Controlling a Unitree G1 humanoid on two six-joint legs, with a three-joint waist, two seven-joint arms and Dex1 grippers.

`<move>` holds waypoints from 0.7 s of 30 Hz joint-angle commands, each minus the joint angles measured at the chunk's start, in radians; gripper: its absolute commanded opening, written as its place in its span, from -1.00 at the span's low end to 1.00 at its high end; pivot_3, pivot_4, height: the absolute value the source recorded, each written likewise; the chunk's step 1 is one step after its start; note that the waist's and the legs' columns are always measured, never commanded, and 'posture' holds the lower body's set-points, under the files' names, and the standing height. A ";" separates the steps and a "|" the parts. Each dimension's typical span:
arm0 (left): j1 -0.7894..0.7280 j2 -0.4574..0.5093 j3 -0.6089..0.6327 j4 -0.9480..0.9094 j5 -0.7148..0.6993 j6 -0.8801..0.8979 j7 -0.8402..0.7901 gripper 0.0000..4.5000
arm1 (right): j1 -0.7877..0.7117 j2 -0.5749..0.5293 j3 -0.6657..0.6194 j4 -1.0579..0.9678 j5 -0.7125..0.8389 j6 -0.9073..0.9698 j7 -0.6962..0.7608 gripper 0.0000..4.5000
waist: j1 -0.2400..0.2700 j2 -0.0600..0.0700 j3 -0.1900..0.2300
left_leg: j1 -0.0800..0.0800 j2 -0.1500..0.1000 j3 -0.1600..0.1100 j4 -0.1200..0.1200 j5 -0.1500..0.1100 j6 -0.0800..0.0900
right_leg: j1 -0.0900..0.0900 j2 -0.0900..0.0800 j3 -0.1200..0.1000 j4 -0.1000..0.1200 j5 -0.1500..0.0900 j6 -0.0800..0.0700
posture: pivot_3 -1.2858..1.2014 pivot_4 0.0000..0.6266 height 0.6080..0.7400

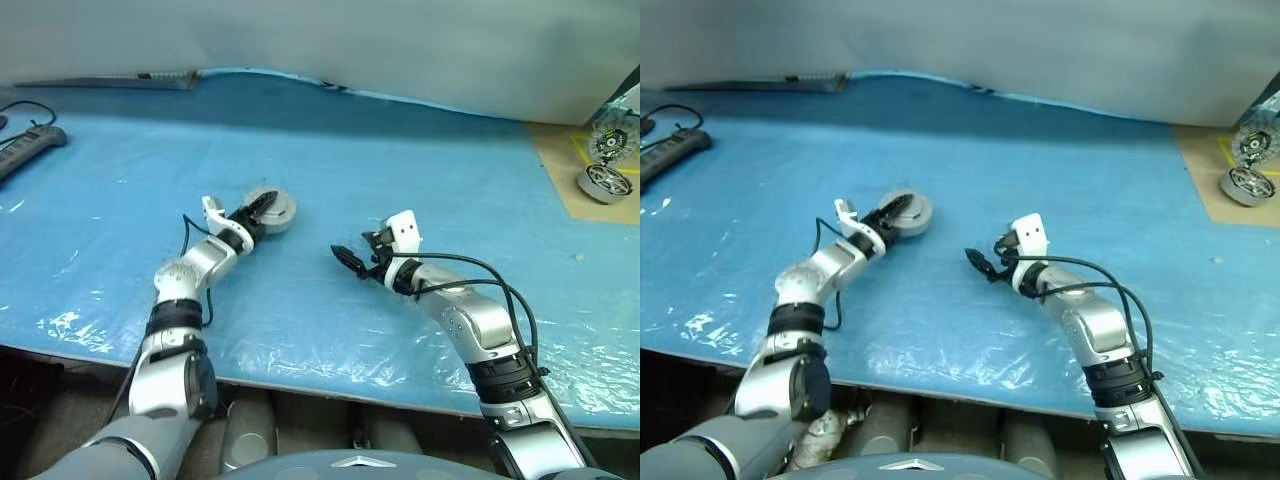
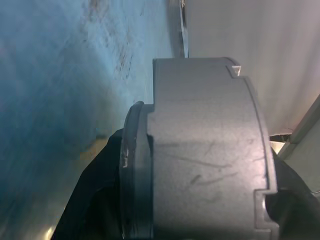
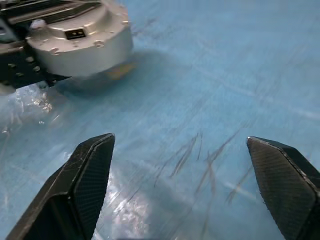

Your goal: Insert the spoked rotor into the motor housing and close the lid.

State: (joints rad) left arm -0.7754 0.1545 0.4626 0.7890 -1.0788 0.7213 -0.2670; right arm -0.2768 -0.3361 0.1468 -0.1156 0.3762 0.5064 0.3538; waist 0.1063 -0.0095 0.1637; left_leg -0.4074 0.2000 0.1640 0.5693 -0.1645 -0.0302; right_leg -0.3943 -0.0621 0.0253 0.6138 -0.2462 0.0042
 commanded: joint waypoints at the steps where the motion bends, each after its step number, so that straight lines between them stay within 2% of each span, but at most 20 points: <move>1: -0.169 0.038 0.010 0.216 0.099 -0.129 -0.114 0.08 | 0.048 -0.017 -0.005 -0.036 -0.106 -0.144 -0.008 1.00 | -0.001 -0.001 0.000 | 0.000 0.000 -0.001 0.000 0.000 0.000 | 0.000 0.000 0.000 0.000 0.000 0.000 | 0.03 -0.52 1.00; 4: -0.274 0.049 0.028 0.392 0.180 -0.236 -0.138 0.08 | 0.104 -0.008 0.006 -0.018 -0.168 -0.233 -0.009 1.00 | 0.000 -0.001 0.001 | -0.002 0.000 -0.002 0.000 0.000 0.000 | 0.000 0.000 -0.002 0.000 0.000 0.000 | 0.03 -0.52 1.00; 7: -0.332 0.044 0.048 0.485 0.238 -0.316 -0.136 0.08 | 0.145 0.024 -0.005 0.009 -0.225 -0.314 -0.049 1.00 | -0.004 -0.001 0.001 | -0.003 0.000 -0.005 0.000 0.000 0.000 | 0.000 0.000 -0.003 -0.002 0.000 -0.001 | 0.03 -0.52 1.00; 12: -0.393 0.019 0.078 0.544 0.319 -0.420 -0.100 0.08 | 0.168 0.063 -0.011 0.023 -0.267 -0.342 -0.073 1.00 | -0.007 -0.002 0.001 | -0.005 0.000 -0.013 0.001 0.000 0.000 | 0.000 0.000 -0.006 -0.002 0.000 -0.001 | 0.03 -0.52 1.00; 18: -0.425 -0.008 0.100 0.565 0.397 -0.444 -0.036 0.08 | 0.165 0.082 -0.004 0.037 -0.293 -0.338 -0.070 1.00 | -0.005 -0.002 0.002 | -0.005 -0.001 -0.014 0.002 0.000 0.000 | 0.004 -0.002 -0.011 -0.003 0.000 -0.002 | 0.03 -0.52 1.00; 21: -0.416 -0.009 0.107 0.568 0.431 -0.425 -0.004 0.52 | 0.164 0.088 0.000 0.039 -0.303 -0.333 -0.066 1.00 | -0.005 -0.002 0.002 | -0.005 -0.002 -0.015 0.002 0.000 0.000 | 0.005 -0.005 -0.014 -0.004 0.000 -0.002 | 0.03 -0.52 1.00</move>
State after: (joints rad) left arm -1.1600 0.1444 0.5597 1.3742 -0.6674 0.2934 -0.2739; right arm -0.1060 -0.2530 0.1496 -0.0567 0.0796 0.1863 0.2841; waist 0.1016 -0.0115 0.1653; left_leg -0.4125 0.1975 0.1494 0.5715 -0.1645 -0.0298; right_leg -0.3886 -0.0674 0.0106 0.6099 -0.2458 0.0025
